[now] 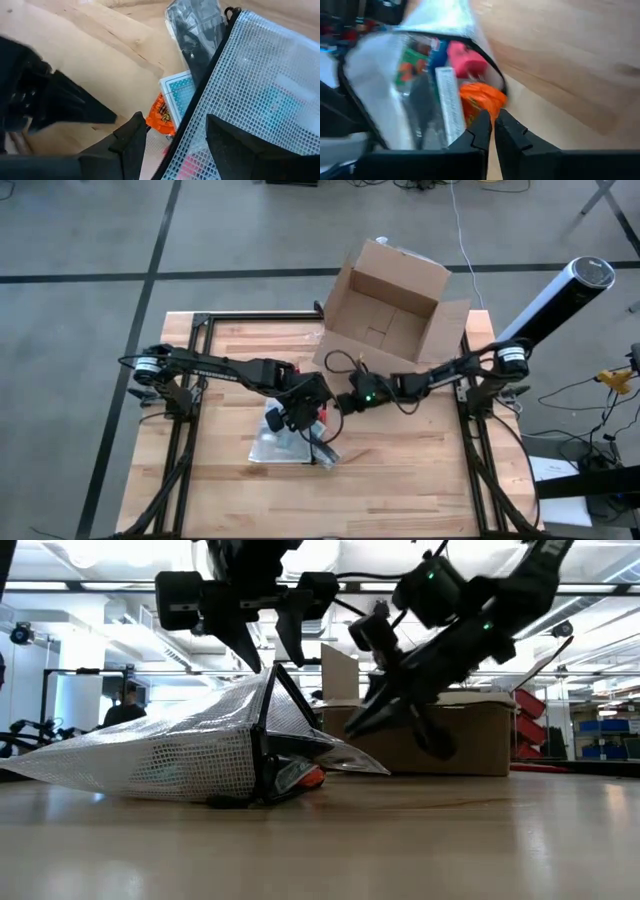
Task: Unpack boxes
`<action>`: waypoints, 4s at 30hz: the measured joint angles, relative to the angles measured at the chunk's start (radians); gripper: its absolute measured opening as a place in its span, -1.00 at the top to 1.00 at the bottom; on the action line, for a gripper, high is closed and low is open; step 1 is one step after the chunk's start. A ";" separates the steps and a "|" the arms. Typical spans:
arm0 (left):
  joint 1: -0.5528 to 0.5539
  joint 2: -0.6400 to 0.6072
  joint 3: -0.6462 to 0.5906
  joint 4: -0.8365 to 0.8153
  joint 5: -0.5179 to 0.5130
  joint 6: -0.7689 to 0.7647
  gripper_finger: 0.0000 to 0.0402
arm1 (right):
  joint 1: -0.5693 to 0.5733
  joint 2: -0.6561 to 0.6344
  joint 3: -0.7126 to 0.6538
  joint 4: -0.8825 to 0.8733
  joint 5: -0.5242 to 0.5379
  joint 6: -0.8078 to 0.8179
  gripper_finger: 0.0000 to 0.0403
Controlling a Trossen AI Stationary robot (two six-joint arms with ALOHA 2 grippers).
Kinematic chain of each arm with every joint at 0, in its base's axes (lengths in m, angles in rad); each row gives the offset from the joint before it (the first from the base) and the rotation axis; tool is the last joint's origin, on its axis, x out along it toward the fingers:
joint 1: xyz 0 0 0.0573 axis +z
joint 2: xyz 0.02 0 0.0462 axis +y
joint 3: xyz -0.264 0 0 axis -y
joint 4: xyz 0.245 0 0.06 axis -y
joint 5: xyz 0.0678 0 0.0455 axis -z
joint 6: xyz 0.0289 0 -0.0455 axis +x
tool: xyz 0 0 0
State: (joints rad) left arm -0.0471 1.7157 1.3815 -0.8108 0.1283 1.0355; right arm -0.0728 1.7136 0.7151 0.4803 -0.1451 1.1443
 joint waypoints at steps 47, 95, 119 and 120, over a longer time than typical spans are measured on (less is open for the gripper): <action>0.001 -0.002 0.060 -0.005 -0.034 -0.058 0.16 | -0.070 0.162 0.147 -0.077 -0.065 -0.083 0.63; -0.003 -0.002 -0.019 -0.080 0.012 0.034 0.22 | -0.063 0.239 0.280 -0.071 -0.205 -0.153 1.00; -0.003 -0.002 -0.019 -0.089 0.020 0.018 0.23 | -0.062 0.239 0.280 -0.052 -0.260 -0.146 1.00; -0.003 -0.002 -0.019 -0.089 0.020 0.018 0.23 | -0.062 0.239 0.280 -0.049 -0.266 -0.146 1.00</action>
State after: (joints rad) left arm -0.0505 1.7138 1.3624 -0.8998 0.1486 1.0535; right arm -0.1352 1.9522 0.9951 0.4309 -0.4113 0.9981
